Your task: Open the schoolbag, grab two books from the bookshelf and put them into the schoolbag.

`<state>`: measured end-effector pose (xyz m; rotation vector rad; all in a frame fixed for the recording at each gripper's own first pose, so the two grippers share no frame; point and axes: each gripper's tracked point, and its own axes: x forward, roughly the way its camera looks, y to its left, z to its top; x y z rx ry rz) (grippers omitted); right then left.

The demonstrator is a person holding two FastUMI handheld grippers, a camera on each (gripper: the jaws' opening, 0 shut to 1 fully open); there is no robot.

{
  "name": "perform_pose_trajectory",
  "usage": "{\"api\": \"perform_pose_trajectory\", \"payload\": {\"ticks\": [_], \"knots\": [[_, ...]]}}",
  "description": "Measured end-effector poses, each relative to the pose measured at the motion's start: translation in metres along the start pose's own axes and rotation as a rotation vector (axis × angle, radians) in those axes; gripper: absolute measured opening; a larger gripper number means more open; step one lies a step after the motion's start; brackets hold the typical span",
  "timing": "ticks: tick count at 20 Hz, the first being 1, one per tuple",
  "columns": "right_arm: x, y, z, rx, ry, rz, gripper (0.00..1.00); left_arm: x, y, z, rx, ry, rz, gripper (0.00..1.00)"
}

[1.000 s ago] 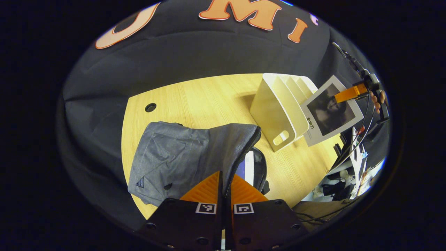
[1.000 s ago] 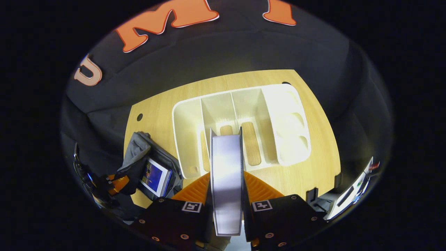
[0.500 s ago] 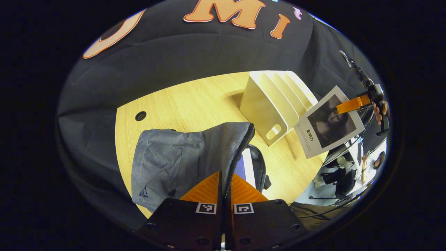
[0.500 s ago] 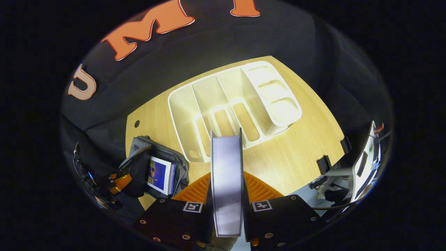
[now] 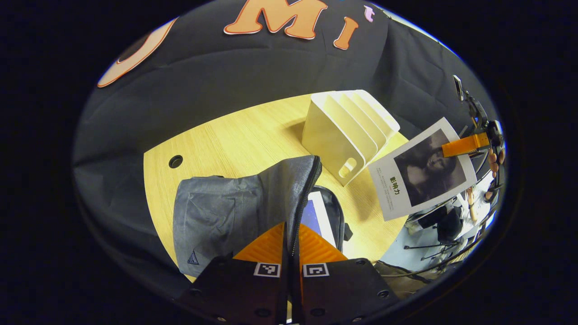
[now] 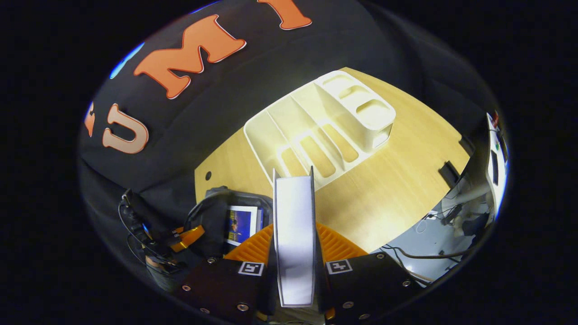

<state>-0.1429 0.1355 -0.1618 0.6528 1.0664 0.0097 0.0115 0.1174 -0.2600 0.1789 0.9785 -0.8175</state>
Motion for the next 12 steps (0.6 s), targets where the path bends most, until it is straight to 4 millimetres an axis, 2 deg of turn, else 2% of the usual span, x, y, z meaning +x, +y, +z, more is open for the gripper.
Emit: {"api": "perform_pose_trajectory", "payload": {"ticks": [6,12], "knots": [[0.008,0.030,-0.020,0.073,-0.009,0.159,0.36,-0.004,0.002,0.002,0.015,-0.020,0.000,0.04],[0.041,0.070,-0.040,0.116,0.001,0.322,0.36,-0.008,0.003,0.003,0.001,-0.039,0.022,0.04]]}}
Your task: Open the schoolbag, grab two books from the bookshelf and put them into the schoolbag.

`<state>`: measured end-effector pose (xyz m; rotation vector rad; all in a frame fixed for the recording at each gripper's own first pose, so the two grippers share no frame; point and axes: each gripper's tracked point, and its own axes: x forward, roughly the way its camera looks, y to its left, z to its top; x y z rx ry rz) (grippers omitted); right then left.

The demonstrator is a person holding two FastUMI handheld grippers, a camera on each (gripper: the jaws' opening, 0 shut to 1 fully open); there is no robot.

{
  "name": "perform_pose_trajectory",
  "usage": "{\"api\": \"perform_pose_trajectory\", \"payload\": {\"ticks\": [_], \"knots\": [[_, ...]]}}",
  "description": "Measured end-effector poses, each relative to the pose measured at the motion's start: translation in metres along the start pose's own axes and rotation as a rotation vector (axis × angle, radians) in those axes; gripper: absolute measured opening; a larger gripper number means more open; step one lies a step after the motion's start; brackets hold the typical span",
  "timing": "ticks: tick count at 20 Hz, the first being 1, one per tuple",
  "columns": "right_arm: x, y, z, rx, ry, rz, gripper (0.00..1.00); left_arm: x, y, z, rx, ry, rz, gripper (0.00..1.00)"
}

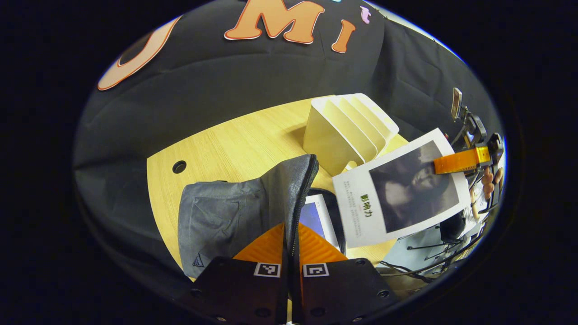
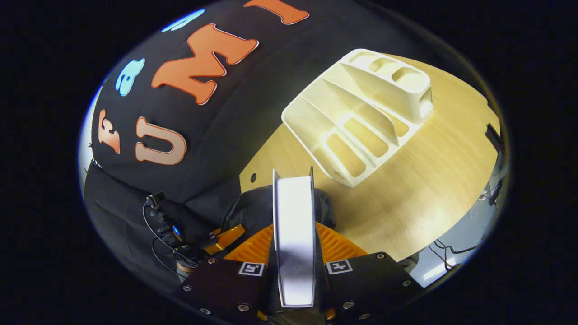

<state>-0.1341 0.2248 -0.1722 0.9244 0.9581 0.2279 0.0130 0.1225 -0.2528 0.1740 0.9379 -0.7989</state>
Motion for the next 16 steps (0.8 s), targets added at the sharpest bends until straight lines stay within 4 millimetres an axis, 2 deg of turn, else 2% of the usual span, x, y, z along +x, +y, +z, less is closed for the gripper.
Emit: {"api": "perform_pose_trajectory", "payload": {"ticks": [4,8,10,11,13,16], "knots": [[0.033,0.010,-0.021,0.017,0.030,0.081,0.35,-0.007,0.000,-0.004,-0.001,-0.014,0.011,0.04],[0.064,0.013,-0.031,0.059,-0.002,0.129,0.35,-0.007,0.000,-0.004,-0.012,-0.024,0.013,0.04],[0.085,0.015,-0.038,0.103,-0.030,0.180,0.35,-0.002,-0.006,-0.006,-0.036,-0.036,0.001,0.04],[0.098,0.015,-0.045,0.143,-0.025,0.199,0.35,0.001,-0.008,-0.009,-0.037,-0.038,-0.003,0.08],[0.115,0.013,-0.048,0.220,-0.039,0.231,0.35,0.002,-0.015,-0.008,-0.017,-0.057,-0.009,0.04],[0.129,0.007,-0.067,0.238,-0.017,0.245,0.35,0.007,-0.024,-0.008,-0.005,-0.051,-0.025,0.04]]}}
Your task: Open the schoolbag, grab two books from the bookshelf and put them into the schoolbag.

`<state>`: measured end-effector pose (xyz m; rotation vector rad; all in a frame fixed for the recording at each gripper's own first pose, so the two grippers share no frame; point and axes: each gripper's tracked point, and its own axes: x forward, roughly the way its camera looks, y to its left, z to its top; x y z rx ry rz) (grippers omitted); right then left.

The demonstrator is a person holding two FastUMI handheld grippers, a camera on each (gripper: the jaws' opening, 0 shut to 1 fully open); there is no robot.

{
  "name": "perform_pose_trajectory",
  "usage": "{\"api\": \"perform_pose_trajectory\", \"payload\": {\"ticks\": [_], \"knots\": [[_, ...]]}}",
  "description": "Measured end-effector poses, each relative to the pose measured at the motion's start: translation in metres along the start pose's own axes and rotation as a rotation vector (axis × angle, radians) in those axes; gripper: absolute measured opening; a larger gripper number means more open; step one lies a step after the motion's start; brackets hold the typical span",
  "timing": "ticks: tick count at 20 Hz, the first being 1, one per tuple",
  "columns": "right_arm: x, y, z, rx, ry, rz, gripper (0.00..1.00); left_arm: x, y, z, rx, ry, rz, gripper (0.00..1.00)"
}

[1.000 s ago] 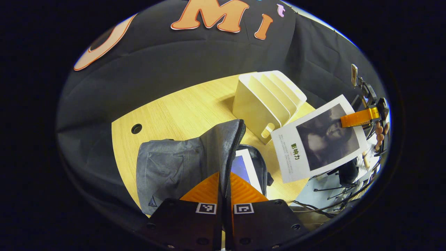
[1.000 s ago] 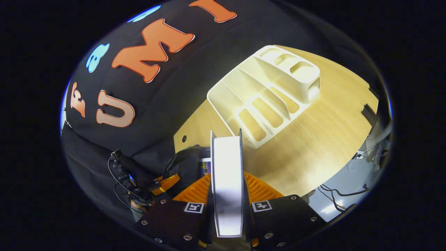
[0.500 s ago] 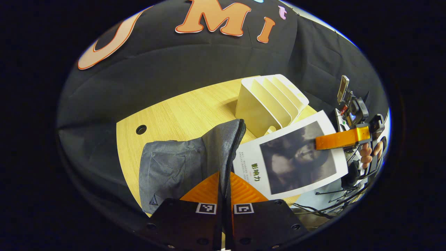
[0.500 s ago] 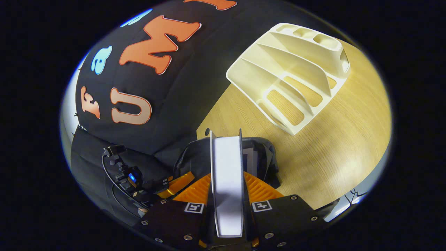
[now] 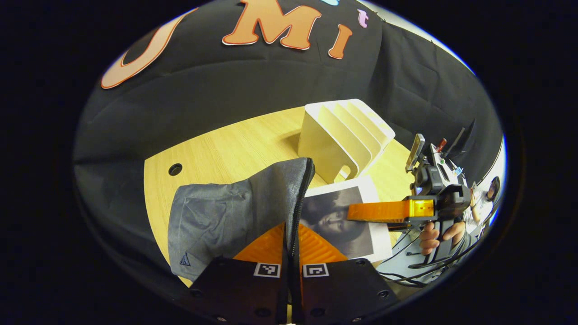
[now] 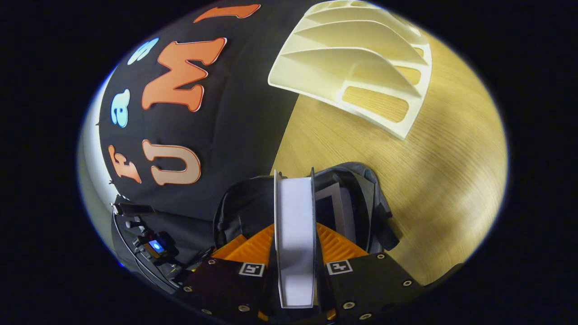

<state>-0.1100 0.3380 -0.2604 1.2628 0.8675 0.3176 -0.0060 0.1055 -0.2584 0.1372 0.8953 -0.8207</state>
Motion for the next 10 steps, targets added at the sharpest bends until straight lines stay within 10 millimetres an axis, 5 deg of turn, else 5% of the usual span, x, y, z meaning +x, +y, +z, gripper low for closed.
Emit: {"api": "perform_pose_trajectory", "payload": {"ticks": [10], "knots": [[0.046,0.006,-0.021,-0.029,0.067,0.039,0.36,0.010,-0.027,-0.001,0.087,0.024,-0.013,0.04]]}}
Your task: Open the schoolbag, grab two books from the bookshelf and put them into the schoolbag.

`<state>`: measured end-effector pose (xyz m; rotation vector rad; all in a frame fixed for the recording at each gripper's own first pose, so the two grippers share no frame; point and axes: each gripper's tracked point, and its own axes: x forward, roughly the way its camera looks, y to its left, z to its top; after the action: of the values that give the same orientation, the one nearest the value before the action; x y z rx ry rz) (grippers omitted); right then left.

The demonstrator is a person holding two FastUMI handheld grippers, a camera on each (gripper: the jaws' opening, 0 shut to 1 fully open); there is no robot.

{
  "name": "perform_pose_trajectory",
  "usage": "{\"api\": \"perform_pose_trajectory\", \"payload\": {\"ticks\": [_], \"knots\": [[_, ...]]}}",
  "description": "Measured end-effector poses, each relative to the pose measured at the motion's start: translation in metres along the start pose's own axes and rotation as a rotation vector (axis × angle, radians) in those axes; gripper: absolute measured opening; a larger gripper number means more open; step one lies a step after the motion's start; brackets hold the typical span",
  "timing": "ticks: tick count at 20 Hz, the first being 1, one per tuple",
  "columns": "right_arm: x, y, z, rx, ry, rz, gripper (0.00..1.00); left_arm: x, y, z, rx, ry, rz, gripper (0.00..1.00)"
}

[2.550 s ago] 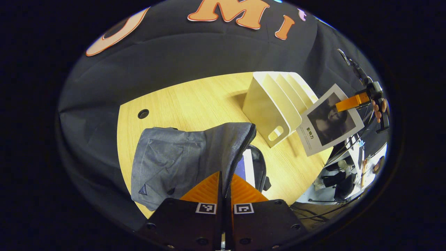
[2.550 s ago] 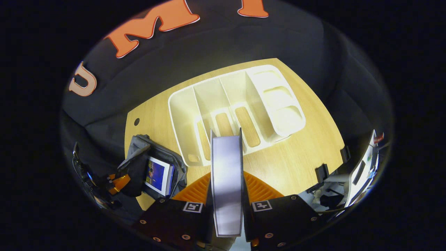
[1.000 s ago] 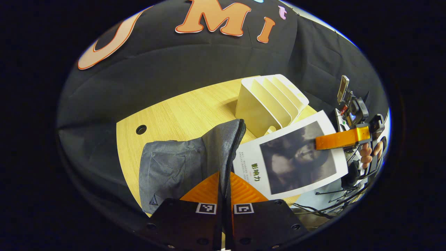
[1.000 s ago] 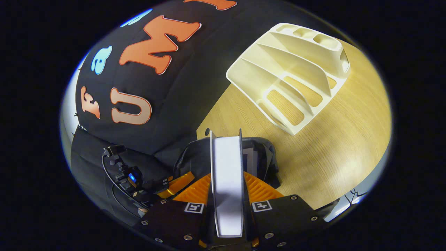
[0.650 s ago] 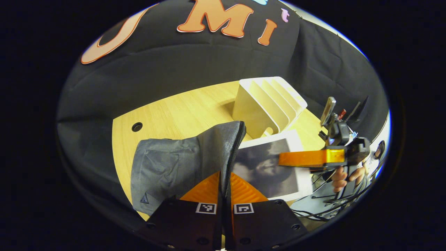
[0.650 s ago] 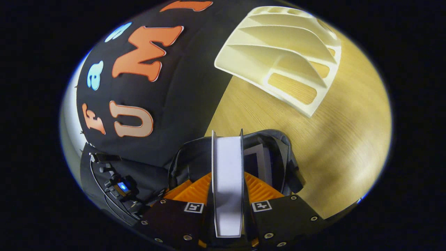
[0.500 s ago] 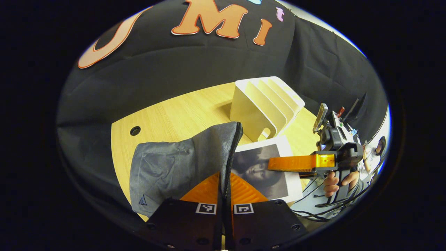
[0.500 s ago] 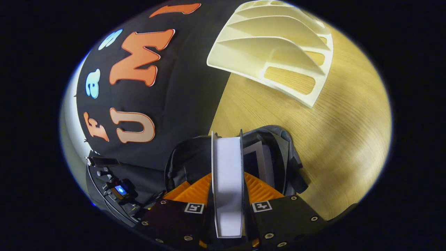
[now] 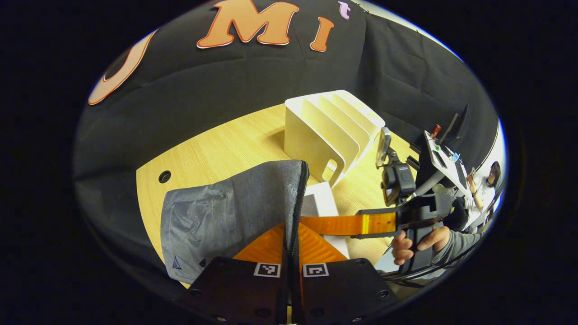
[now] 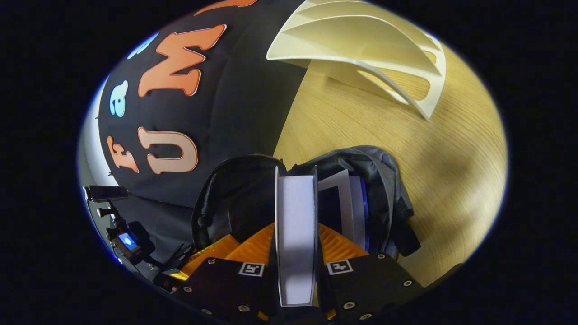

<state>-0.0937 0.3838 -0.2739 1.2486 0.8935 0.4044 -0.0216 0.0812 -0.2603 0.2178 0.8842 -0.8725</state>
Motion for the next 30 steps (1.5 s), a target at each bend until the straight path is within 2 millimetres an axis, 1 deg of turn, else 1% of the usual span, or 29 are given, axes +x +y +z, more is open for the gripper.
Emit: {"api": "perform_pose_trajectory", "payload": {"ticks": [2,5,6,8,9,10,11,12,13,14,15,16,17,18,20,21,22,23,24,25,26,27,28,29,30], "knots": [[0.012,0.002,-0.002,-0.011,0.010,-0.002,0.36,0.000,0.000,0.001,0.000,-0.002,0.002,0.05],[0.031,0.004,0.000,-0.032,0.020,-0.022,0.36,0.002,0.000,-0.001,-0.039,0.002,-0.008,0.04],[0.034,0.005,0.000,-0.045,0.020,-0.031,0.36,0.001,-0.002,-0.002,-0.047,-0.003,-0.008,0.04],[0.032,0.003,0.002,-0.081,0.028,-0.060,0.37,-0.002,0.000,0.001,-0.041,-0.018,0.008,0.04],[0.032,-0.001,0.002,-0.095,0.041,-0.085,0.40,0.000,0.001,-0.001,-0.048,-0.018,0.013,0.04],[0.029,-0.007,0.002,-0.112,0.050,-0.125,0.41,0.000,0.001,-0.002,-0.064,-0.017,0.020,0.04],[0.025,-0.015,0.003,-0.134,0.059,-0.169,0.50,0.001,0.003,-0.004,-0.086,-0.020,0.032,0.04],[0.020,-0.020,0.003,-0.159,0.072,-0.203,0.53,0.003,0.005,-0.006,-0.105,-0.019,0.049,0.04],[0.011,-0.024,0.003,-0.195,0.096,-0.225,0.60,0.003,0.005,-0.006,-0.119,-0.026,0.066,0.04],[0.002,-0.030,0.006,-0.238,0.110,-0.252,0.61,0.003,0.003,-0.004,-0.132,-0.032,0.090,0.05],[-0.010,-0.032,0.008,-0.285,0.118,-0.272,0.51,0.004,0.001,-0.005,-0.146,-0.035,0.102,0.06],[-0.019,-0.033,0.019,-0.323,0.108,-0.282,0.71,0.005,-0.004,-0.004,-0.160,-0.040,0.102,0.07],[-0.028,-0.032,0.029,-0.352,0.096,-0.286,0.77,0.008,-0.010,-0.007,-0.177,-0.035,0.099,0.12],[-0.037,-0.032,0.039,-0.376,0.077,-0.293,0.78,0.010,-0.016,-0.007,-0.191,-0.033,0.101,0.15],[-0.057,-0.032,0.058,-0.435,0.052,-0.305,0.80,0.015,-0.026,-0.006,-0.222,-0.037,0.110,0.24],[-0.067,-0.034,0.070,-0.472,0.038,-0.318,0.83,0.020,-0.034,-0.003,-0.237,-0.043,0.111,0.29],[-0.078,-0.037,0.083,-0.505,0.020,-0.339,0.86,0.022,-0.042,0.000,-0.244,-0.056,0.110,0.31],[-0.088,-0.037,0.095,-0.535,0.005,-0.347,0.91,0.024,-0.050,0.007,-0.248,-0.073,0.110,0.49],[-0.098,-0.036,0.106,-0.559,-0.014,-0.356,0.91,0.026,-0.056,0.013,-0.245,-0.090,0.114,0.66],[-0.108,-0.033,0.120,-0.585,-0.030,-0.361,0.95,0.026,-0.062,0.018,-0.246,-0.102,0.131,0.84],[-0.117,-0.033,0.130,-0.610,-0.051,-0.374,0.97,0.027,-0.067,0.023,-0.249,-0.117,0.149,0.89],[-0.128,-0.031,0.143,-0.641,-0.072,-0.377,0.97,0.027,-0.072,0.030,-0.252,-0.135,0.167,0.91],[-0.139,-0.029,0.157,-0.672,-0.102,-0.388,0.97,0.028,-0.076,0.041,-0.253,-0.166,0.189,0.92],[-0.149,-0.023,0.172,-0.703,-0.134,-0.392,0.97,0.027,-0.079,0.053,-0.254,-0.194,0.206,0.98],[-0.163,-0.018,0.187,-0.734,-0.170,-0.399,0.97,0.026,-0.083,0.066,-0.254,-0.229,0.231,0.99]]}}
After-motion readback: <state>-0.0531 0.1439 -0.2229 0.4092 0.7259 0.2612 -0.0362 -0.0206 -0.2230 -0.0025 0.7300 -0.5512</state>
